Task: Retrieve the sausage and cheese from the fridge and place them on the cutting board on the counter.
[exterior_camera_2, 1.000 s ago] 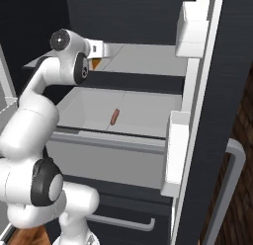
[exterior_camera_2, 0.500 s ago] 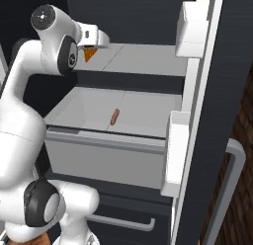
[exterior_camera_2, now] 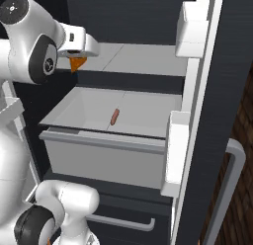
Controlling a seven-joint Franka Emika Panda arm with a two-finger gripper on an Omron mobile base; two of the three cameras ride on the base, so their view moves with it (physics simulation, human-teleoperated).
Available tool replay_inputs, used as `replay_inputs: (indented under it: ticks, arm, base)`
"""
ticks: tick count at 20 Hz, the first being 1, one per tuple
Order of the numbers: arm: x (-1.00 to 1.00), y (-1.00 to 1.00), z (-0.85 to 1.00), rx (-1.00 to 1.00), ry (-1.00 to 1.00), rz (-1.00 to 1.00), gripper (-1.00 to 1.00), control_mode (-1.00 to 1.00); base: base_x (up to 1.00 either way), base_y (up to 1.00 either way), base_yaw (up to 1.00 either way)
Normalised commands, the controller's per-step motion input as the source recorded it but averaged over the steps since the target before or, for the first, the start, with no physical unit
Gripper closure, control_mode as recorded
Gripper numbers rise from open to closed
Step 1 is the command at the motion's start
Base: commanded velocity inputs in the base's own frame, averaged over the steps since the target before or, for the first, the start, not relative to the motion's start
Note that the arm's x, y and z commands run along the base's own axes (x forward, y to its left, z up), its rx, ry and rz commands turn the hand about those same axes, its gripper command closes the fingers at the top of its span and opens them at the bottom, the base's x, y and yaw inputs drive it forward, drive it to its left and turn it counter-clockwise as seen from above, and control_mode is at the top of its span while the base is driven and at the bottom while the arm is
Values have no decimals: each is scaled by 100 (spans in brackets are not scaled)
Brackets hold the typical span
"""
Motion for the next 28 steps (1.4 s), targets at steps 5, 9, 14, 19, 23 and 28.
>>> replay_inputs:
  ticks: [5, 9, 14, 19, 23, 28]
  arm:
    - [-52, -7, -72, 0, -3, 0, 100, -100]
    - [-50, -13, -28, 0, -1, 0, 100, -100]
    - [-60, -4, 0, 0, 0, 0, 100, -100]
    - [-41, 0, 0, 0, 0, 0, 100, -100]
    - [-29, 0, -2, 0, 0, 0, 100, -100]
    - [-3, 0, -1, 0, 0, 0, 100, -100]
  base:
    - [0, 0, 0]
    - [0, 0, 0]
    - [0, 0, 0]
    - [0, 0, 0]
    - [0, 0, 0]
    - [0, 0, 0]
